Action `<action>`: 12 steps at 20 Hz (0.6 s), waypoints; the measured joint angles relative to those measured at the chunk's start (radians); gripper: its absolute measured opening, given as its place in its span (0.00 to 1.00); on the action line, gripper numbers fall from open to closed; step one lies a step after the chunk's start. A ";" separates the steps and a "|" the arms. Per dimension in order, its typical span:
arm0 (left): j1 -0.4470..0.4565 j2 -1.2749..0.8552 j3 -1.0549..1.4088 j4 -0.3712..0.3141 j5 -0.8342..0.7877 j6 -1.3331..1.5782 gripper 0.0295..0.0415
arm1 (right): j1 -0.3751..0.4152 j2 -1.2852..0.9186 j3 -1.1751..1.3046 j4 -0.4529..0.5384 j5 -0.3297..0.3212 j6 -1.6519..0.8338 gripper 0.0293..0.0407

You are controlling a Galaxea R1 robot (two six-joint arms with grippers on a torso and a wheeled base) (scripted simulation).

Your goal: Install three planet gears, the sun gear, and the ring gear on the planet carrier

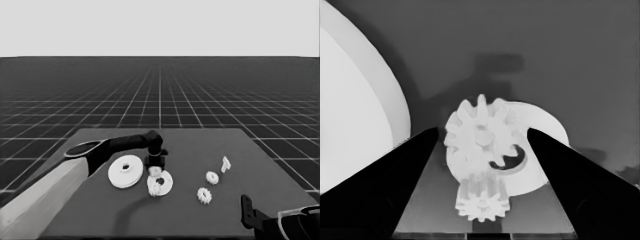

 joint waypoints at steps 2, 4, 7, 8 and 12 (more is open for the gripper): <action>0.000 0.000 0.000 0.000 0.000 0.000 0.74 | 0.000 0.000 0.000 0.000 0.000 0.000 0.81; 0.000 0.000 0.000 0.000 0.000 0.000 0.75 | 0.000 0.000 0.000 0.000 0.000 0.000 0.81; -0.049 -0.024 0.070 -0.045 0.036 -0.038 0.75 | 0.000 0.000 0.000 0.000 0.000 0.000 0.81; -0.090 -0.034 0.099 -0.076 0.054 -0.054 0.75 | 0.000 0.000 0.000 0.000 0.000 0.000 0.81; -0.138 -0.039 0.120 -0.119 0.071 -0.066 0.75 | 0.000 0.000 0.000 0.000 0.000 0.000 0.81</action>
